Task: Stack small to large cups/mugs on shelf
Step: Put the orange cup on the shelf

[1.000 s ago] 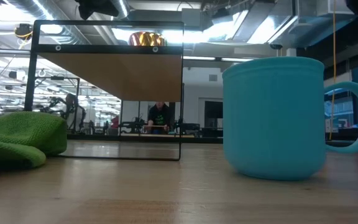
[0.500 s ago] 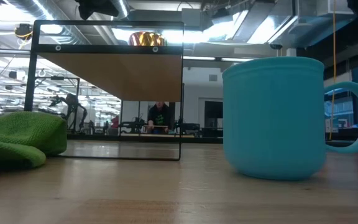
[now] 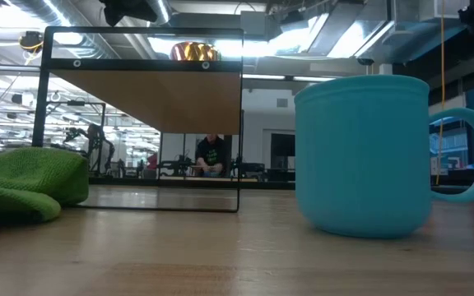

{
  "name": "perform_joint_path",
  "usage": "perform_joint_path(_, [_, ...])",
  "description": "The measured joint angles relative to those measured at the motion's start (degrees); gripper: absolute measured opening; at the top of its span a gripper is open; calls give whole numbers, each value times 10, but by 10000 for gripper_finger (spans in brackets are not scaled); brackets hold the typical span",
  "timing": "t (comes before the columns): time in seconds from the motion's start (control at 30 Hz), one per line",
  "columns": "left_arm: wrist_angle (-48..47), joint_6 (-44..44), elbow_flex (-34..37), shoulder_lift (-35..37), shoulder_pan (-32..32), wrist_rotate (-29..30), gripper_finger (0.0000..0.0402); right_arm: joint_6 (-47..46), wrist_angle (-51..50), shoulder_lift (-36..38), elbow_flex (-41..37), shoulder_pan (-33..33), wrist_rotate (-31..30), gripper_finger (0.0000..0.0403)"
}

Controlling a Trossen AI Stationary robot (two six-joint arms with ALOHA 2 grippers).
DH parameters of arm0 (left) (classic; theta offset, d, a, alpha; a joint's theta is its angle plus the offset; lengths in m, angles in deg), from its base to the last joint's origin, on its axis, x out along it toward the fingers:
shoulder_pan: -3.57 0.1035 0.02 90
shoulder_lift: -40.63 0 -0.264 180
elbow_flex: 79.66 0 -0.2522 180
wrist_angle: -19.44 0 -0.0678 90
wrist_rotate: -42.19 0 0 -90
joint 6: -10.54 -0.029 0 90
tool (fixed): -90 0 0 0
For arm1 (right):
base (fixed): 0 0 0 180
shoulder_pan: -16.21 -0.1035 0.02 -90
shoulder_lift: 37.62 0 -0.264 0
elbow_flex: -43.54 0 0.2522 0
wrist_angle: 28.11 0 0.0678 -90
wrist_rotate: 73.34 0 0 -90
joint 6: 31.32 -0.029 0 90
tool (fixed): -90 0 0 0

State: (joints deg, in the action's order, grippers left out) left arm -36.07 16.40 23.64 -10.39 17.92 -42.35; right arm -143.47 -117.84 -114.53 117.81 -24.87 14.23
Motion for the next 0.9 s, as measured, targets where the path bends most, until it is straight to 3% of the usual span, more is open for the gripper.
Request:
perform_joint_path(0.67, [0, 0, 0, 0, 0, 0, 0, -18, 6, -88, 0, 0, 41, 155])
perform_joint_path(0.9, [0, 0, 0, 0, 0, 0, 0, -18, 7, -89, 0, 0, 41, 94])
